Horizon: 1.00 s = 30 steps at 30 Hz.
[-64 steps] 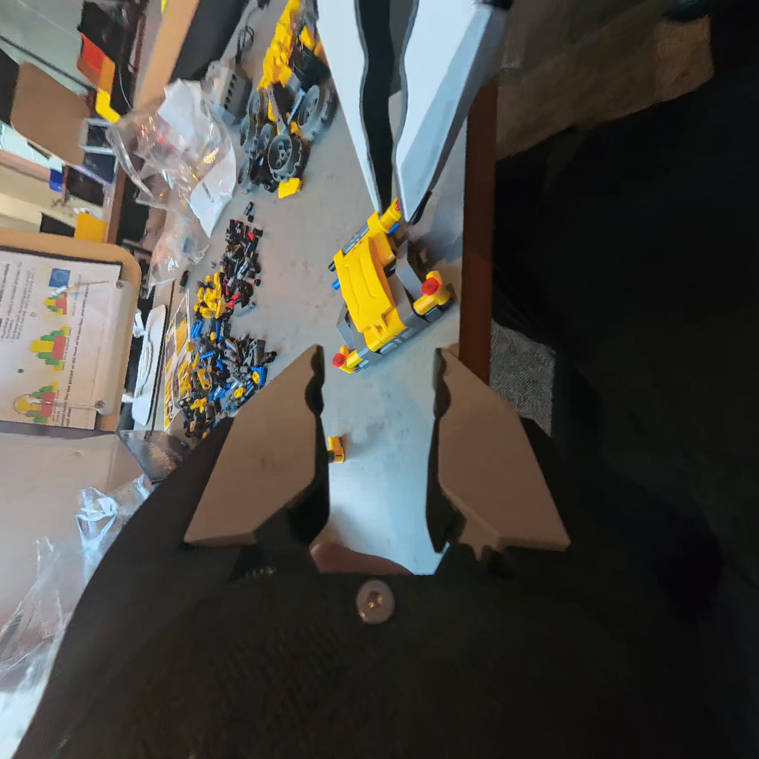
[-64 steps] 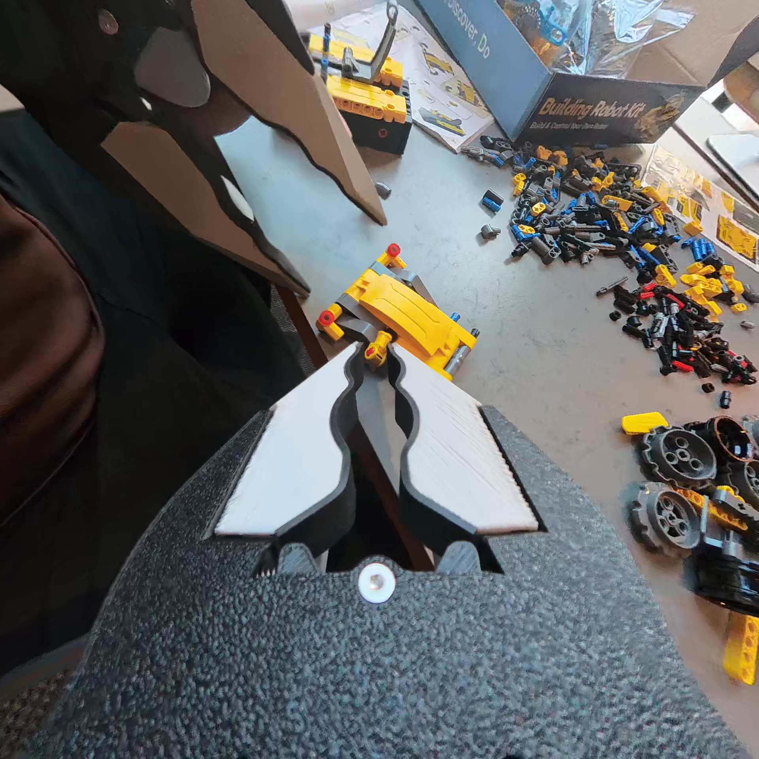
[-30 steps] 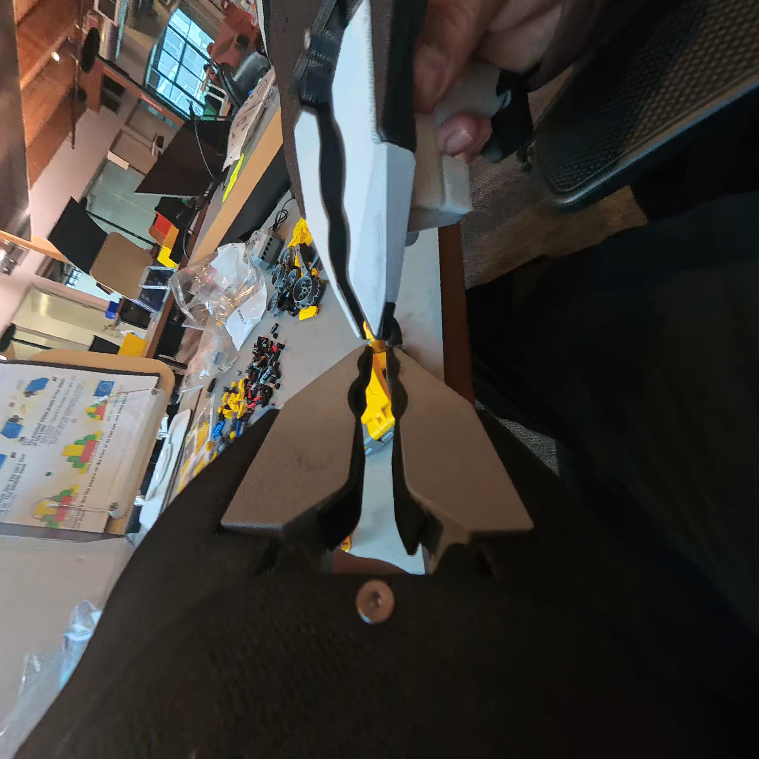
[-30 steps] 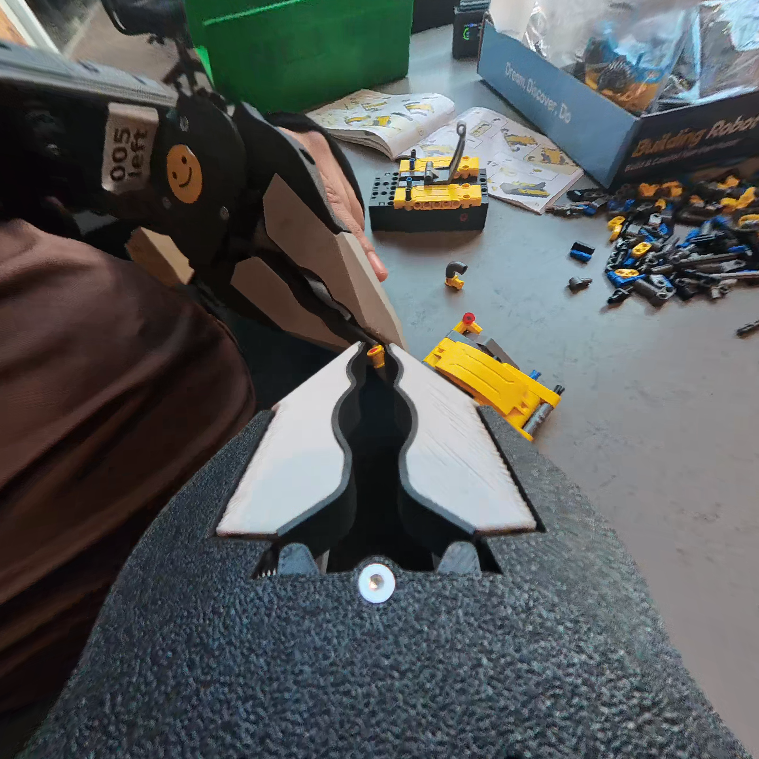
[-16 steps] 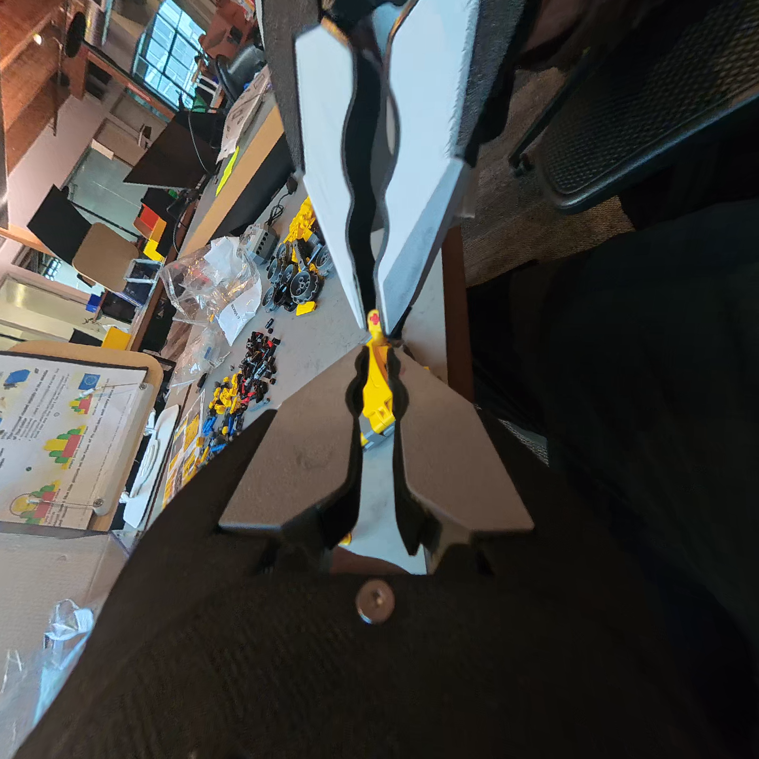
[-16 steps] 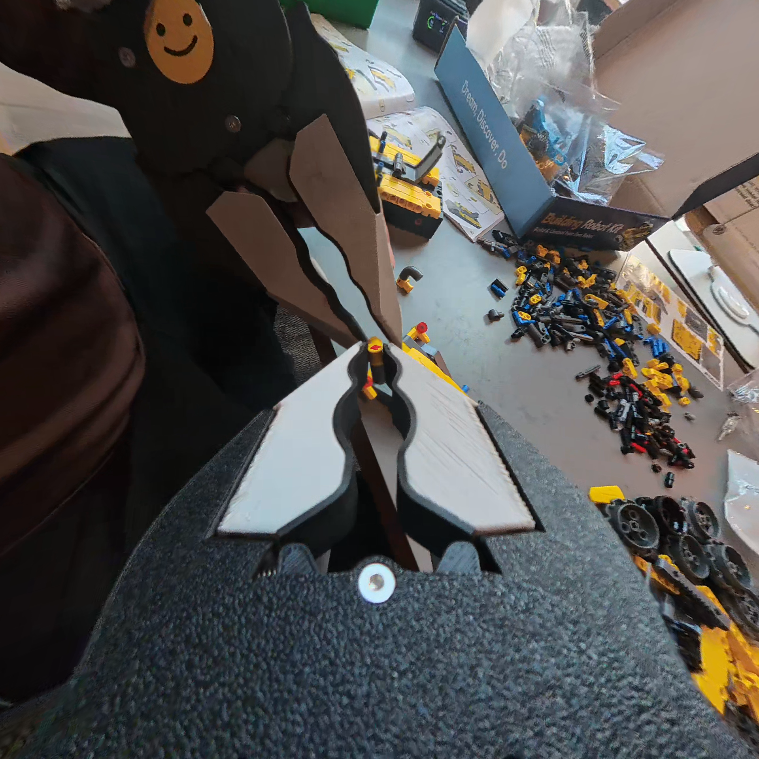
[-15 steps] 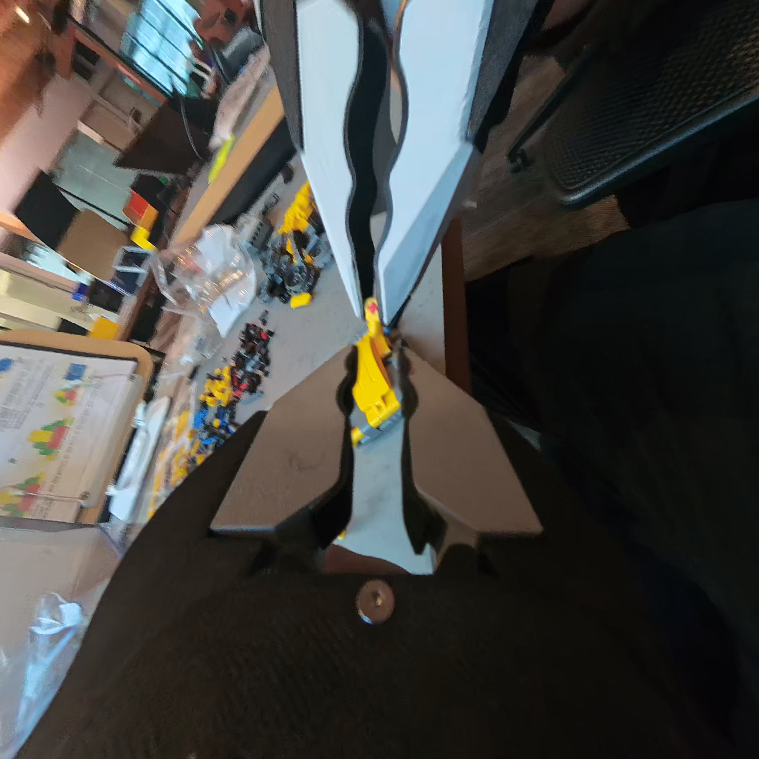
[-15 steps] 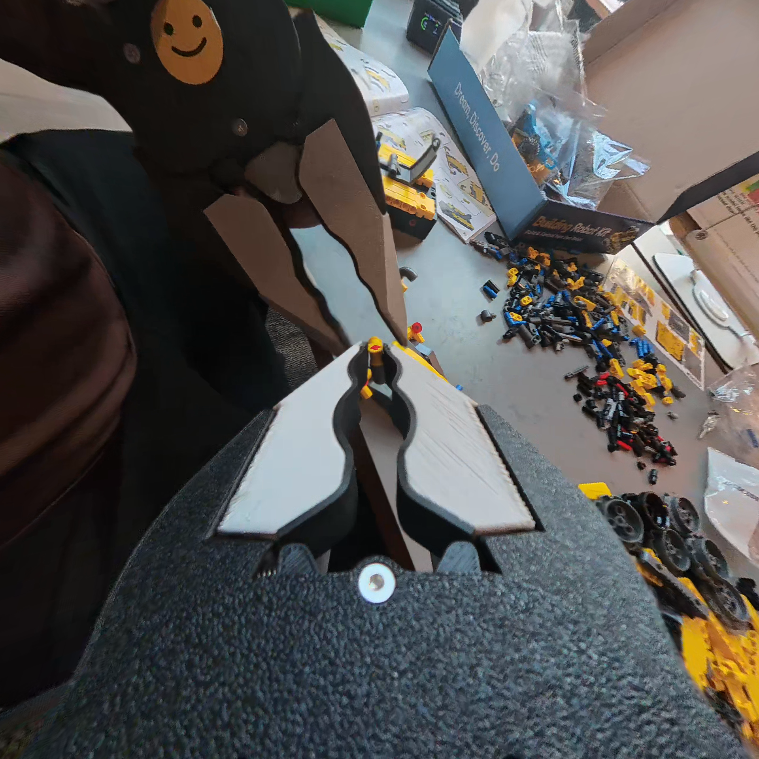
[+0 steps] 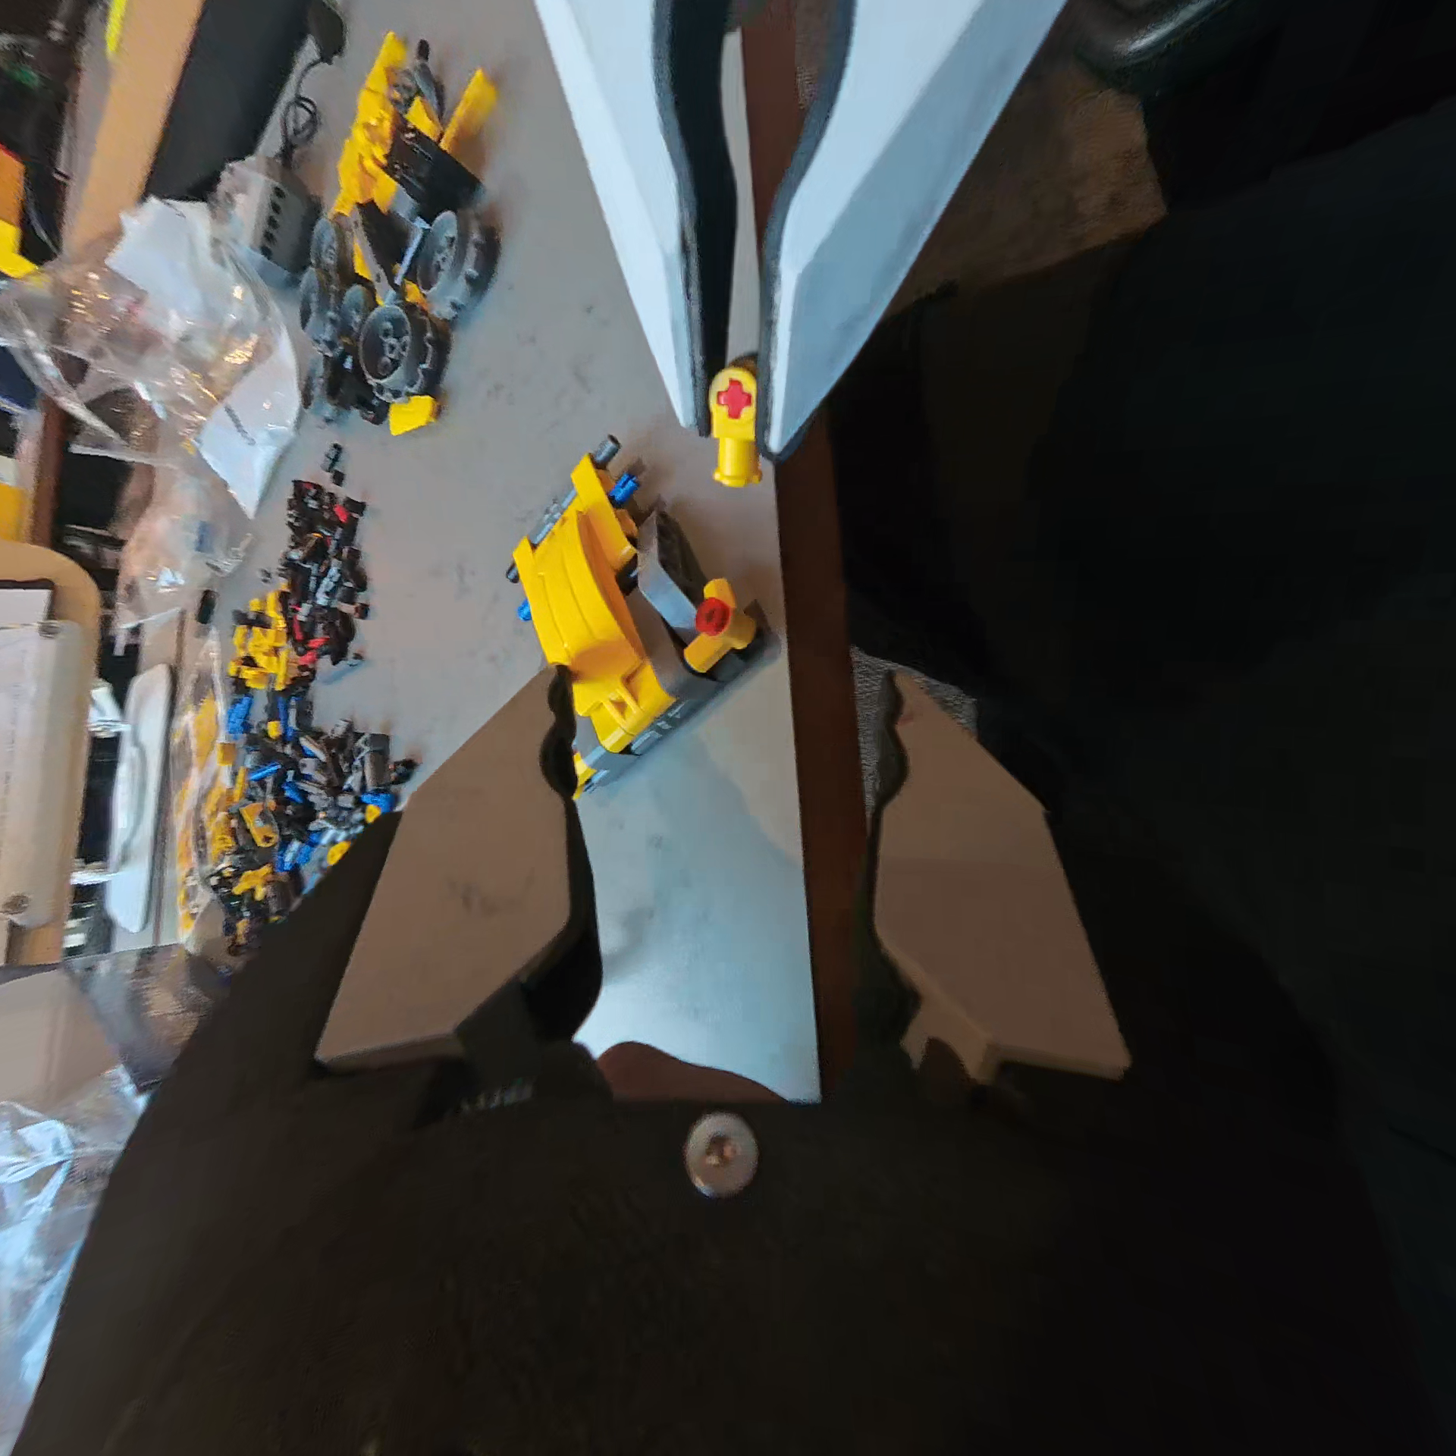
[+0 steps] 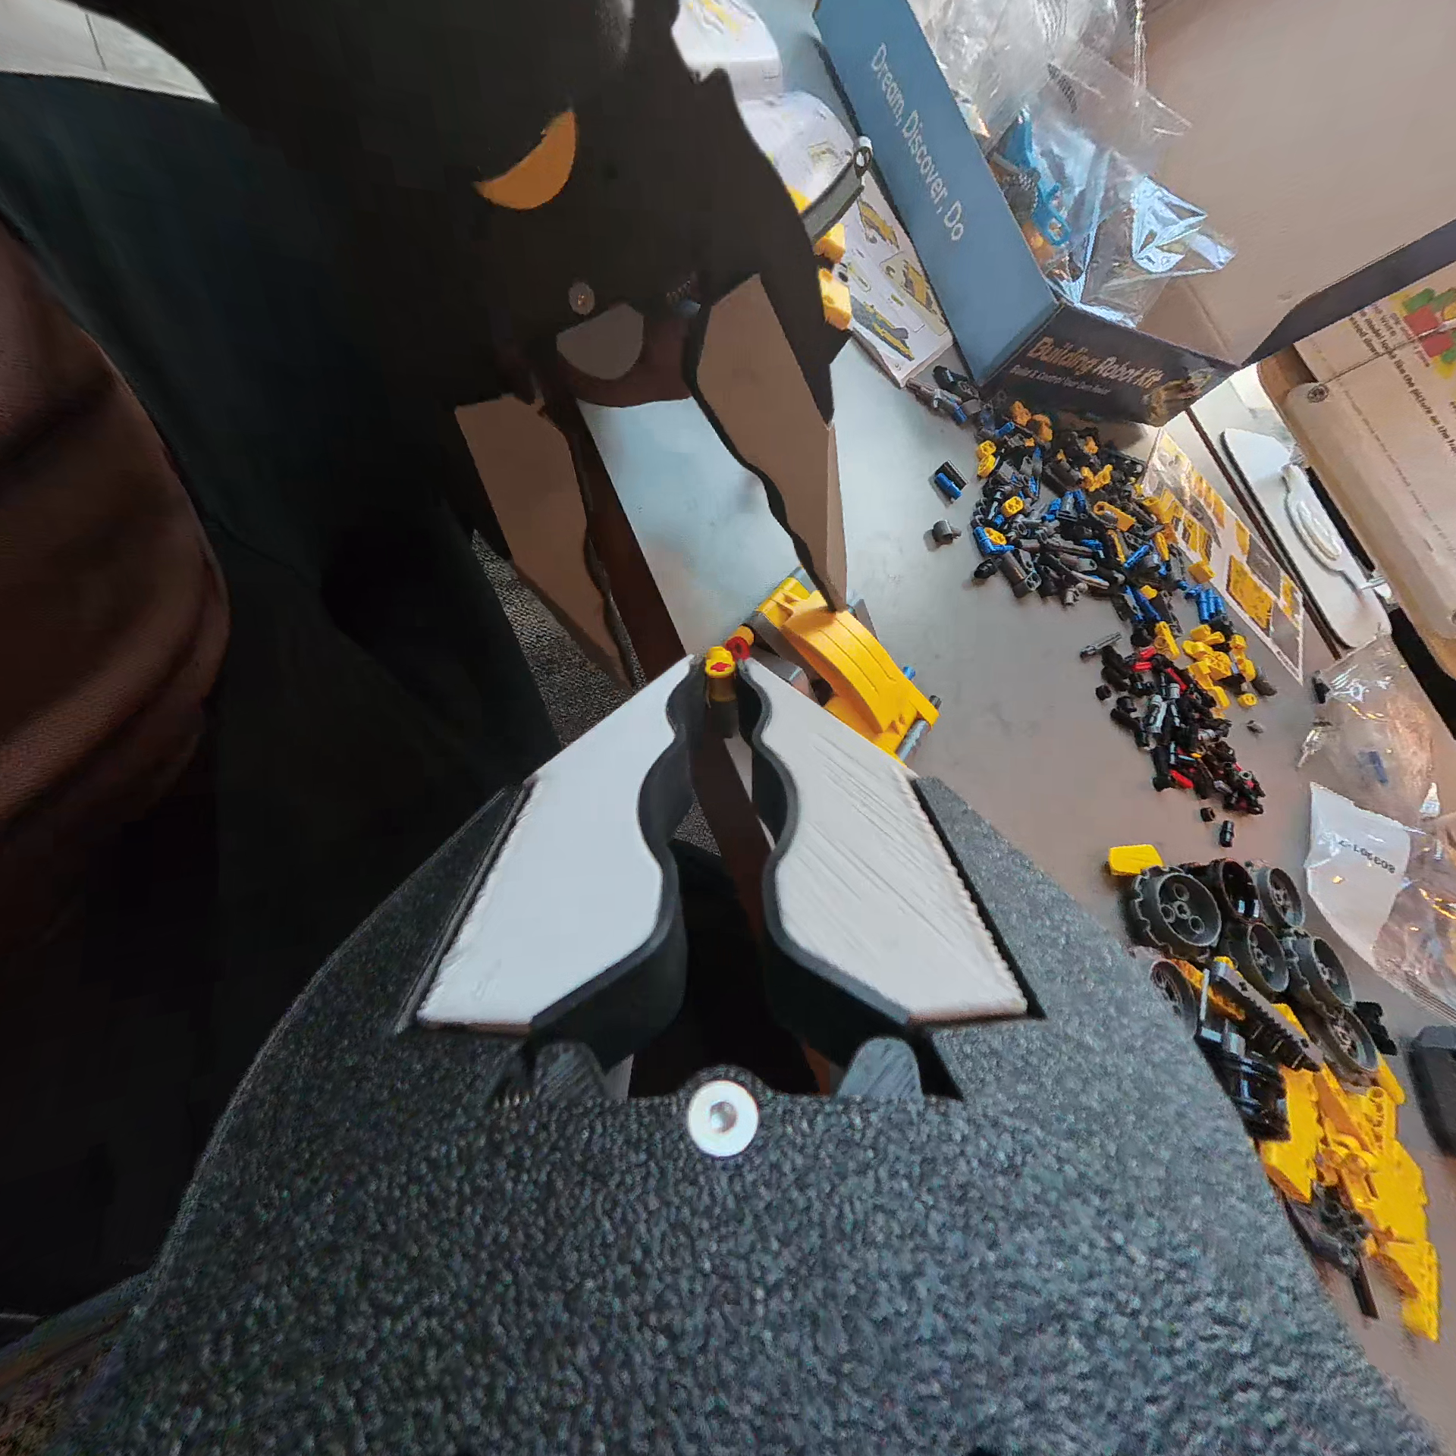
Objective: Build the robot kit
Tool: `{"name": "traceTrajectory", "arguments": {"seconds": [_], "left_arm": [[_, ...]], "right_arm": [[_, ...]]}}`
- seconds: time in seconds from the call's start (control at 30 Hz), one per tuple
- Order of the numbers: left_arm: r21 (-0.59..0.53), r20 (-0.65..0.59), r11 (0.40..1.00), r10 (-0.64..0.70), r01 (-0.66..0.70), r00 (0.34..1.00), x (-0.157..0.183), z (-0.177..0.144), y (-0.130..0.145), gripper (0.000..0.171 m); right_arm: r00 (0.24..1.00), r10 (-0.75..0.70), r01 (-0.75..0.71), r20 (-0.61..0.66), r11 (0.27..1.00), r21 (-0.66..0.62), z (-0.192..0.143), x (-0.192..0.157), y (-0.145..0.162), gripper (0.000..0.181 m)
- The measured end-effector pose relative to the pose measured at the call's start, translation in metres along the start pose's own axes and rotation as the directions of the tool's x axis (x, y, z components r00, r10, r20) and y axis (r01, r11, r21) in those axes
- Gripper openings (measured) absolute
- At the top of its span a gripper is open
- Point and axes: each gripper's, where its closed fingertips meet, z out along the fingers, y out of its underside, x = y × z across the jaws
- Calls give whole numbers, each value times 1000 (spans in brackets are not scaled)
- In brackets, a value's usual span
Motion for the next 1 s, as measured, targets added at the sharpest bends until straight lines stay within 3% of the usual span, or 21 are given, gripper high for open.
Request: {"name": "traceTrajectory", "arguments": {"seconds": [0.2,0.23,0.3,0.43,0.5,0.6,0.67,0.83,1.0], "left_arm": [[-45,172,997,67,-60,983,3,-7,3,47],[-46,187,997,71,-63,980,10,-9,4,32],[-29,175,999,24,-20,984,29,-9,7,53],[31,215,999,19,-26,977,33,-19,-4,56],[70,194,997,-21,7,981,23,-23,-17,69],[46,2,996,-77,77,997,25,-16,-25,96],[26,-36,999,-18,19,999,18,-11,-23,113],[-22,-143,999,45,-49,989,15,5,-10,105],[-59,-49,996,69,-72,996,6,13,-4,97]], "right_arm": [[999,36,-35,-28,998,42,-8,0,-4,7],[999,33,-32,-26,999,35,-7,-3,-2,8],[999,-3,3,-43,1000,-2,-5,-6,5,8],[999,-38,37,-39,999,-26,-2,-13,9,8],[999,-32,31,-31,999,-24,-1,-15,8,8],[1000,-23,22,-17,1000,-13,-1,-18,5,7],[999,-25,25,-20,1000,-14,-2,-19,4,7],[999,1,0,-43,1000,9,-7,-12,2,8],[997,22,-22,-69,1000,5,-8,-4,7,7]]}}
